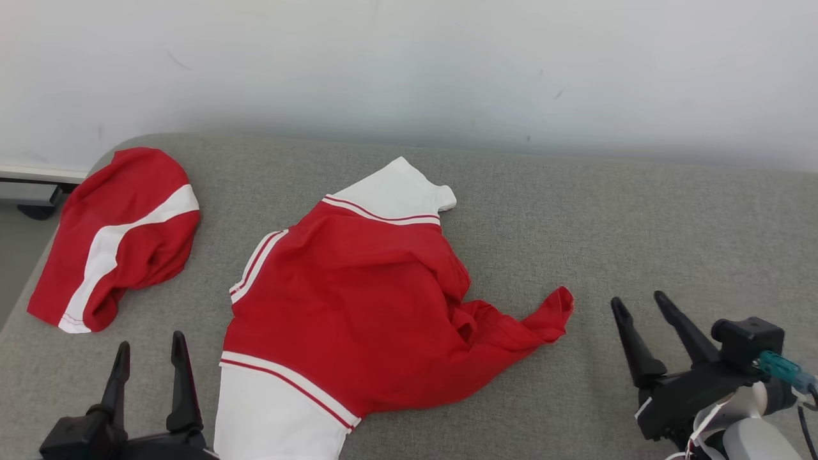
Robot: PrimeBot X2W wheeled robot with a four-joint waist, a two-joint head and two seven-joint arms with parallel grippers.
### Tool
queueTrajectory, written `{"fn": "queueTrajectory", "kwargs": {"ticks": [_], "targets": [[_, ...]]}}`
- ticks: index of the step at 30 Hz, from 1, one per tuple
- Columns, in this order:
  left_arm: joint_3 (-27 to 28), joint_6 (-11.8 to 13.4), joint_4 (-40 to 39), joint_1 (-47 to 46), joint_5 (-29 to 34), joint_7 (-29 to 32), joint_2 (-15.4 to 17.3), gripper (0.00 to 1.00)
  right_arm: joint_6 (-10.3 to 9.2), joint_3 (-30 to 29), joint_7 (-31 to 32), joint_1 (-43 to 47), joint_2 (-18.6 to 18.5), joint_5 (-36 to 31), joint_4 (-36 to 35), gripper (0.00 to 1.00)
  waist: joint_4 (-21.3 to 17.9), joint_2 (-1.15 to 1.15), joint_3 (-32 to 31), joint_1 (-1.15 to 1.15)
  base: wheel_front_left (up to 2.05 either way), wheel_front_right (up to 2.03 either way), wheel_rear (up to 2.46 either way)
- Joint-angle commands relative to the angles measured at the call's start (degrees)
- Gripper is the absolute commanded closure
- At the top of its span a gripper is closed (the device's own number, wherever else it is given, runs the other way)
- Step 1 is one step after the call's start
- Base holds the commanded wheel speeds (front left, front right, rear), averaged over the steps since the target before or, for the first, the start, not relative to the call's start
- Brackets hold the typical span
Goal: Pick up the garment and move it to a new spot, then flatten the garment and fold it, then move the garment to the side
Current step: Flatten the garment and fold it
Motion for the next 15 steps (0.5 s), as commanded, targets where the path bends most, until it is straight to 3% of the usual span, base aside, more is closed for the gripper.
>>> {"fn": "queueTrajectory", "kwargs": {"ticks": [1, 8, 15], "targets": [[0.31, -0.37, 0.13, -0.93, 0.64, -0.34, -0.07, 0.0, -0.02, 1.97, 2.39, 0.1, -0.87, 1.32, -0.67, 0.0, -0.03, 0.0, 0.23, 0.01, 0.0, 0.0, 0.0], [0.87, -1.36, -0.01, -1.5, 1.85, -0.4, -1.18, 0.0, -0.02, 12.45, 12.03, -0.86, -6.4, 6.85, -6.53, 0.0, 1.01, 0.0, 0.81, 0.01, 0.0, 0.0, 0.0], [1.53, -2.05, 0.36, -1.73, 2.54, -0.4, -2.29, 0.0, -0.02, 18.48, 16.26, -3.16, -11.14, 8.35, -11.14, 0.0, 1.73, 0.0, 1.31, 0.01, 0.0, 0.0, 0.0]]}}
